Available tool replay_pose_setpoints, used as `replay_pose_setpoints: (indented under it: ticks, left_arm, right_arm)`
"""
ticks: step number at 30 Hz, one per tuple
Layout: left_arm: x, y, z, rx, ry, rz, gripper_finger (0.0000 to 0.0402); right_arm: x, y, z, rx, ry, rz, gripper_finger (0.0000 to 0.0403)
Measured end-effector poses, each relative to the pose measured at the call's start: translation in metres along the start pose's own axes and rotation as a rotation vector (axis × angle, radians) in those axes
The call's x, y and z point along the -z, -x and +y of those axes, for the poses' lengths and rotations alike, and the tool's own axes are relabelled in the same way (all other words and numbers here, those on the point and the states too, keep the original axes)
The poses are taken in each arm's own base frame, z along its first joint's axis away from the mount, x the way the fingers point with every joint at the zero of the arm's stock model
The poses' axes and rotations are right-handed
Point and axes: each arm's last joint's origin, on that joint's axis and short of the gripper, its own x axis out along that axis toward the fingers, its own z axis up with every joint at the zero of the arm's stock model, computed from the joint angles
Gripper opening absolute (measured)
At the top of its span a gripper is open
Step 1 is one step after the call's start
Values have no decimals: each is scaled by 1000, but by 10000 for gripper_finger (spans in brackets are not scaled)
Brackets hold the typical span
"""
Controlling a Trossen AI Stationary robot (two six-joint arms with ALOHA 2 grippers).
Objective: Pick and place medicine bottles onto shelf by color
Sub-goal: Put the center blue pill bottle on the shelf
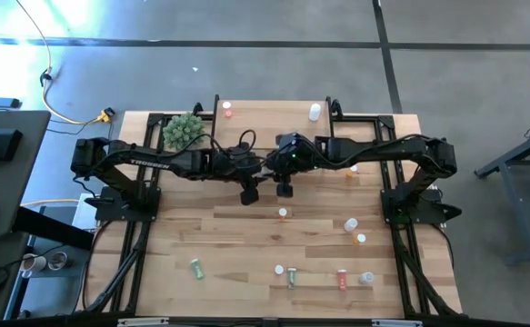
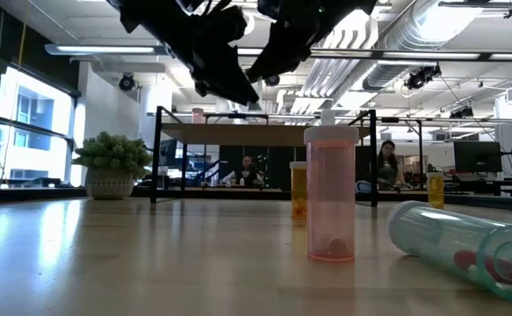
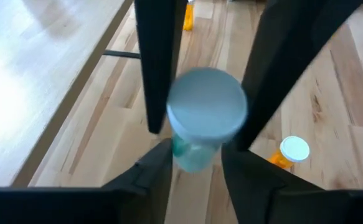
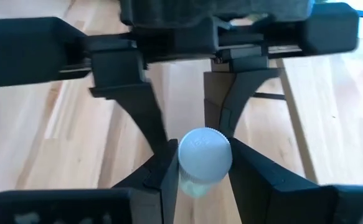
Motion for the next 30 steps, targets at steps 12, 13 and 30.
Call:
replay_pose_setpoints:
  ticks: [12,13,30]
  left_arm:
    - [0,12,18,-46,27,33,188]
    - [0,14,20,-50,31,30,187]
    - [6,72,48,-94,-8,138,186]
  right_arm:
    - [-14,14,-26,106,-53,1,108]
    - [-15,15,-30,118,-59,-5,108]
    - [-43,49,-105,329,-148,-251,108]
